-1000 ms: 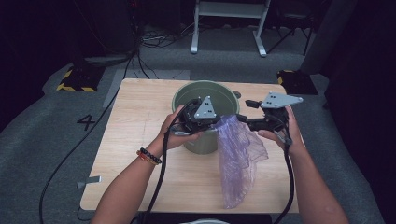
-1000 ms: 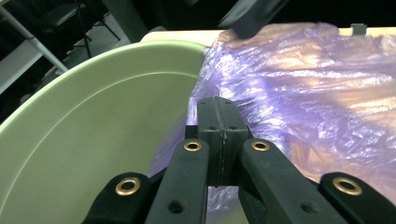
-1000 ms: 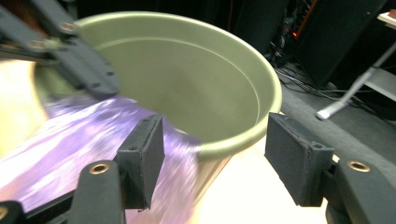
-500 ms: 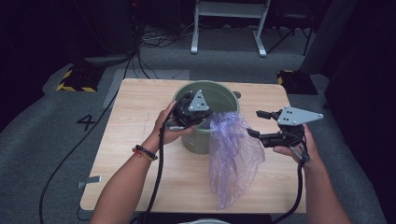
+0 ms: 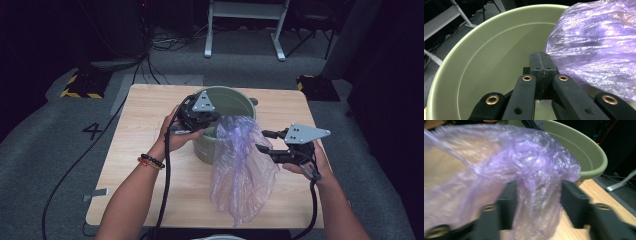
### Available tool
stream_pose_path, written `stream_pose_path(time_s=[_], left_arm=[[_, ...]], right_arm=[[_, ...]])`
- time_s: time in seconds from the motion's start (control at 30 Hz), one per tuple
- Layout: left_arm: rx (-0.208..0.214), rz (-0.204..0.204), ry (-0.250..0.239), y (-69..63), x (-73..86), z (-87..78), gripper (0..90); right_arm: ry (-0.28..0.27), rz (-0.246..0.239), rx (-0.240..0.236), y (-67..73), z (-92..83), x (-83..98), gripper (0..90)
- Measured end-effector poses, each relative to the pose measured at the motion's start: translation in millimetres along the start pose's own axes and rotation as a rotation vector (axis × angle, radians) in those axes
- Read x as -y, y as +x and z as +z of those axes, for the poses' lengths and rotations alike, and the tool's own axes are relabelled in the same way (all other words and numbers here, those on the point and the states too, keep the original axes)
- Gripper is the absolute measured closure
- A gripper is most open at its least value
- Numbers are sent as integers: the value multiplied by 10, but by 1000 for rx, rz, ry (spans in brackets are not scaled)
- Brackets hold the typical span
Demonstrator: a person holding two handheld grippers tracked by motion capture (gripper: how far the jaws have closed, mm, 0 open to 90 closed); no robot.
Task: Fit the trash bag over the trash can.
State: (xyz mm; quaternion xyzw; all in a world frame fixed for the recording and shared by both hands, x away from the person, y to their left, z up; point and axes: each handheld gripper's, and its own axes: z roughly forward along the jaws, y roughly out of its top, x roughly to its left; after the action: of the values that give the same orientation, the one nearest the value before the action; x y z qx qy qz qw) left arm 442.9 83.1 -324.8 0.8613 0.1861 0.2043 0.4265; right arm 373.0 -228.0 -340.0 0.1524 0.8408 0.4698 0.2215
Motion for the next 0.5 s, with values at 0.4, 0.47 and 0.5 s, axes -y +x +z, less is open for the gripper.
stream_pose_path(time_s=[0.4, 0.47, 0.5], left_arm=[[-46, -39, -117, 24, 39, -256, 554], [-46, -58, -133, 3, 34, -322, 380], [-36, -66, -143, -16, 33, -364, 333]], right_arm=[[-96, -2, 56, -70, 40, -86, 895], [-97, 2, 68, -103, 59, -107, 896], [-98, 13, 73, -137, 84, -124, 896]])
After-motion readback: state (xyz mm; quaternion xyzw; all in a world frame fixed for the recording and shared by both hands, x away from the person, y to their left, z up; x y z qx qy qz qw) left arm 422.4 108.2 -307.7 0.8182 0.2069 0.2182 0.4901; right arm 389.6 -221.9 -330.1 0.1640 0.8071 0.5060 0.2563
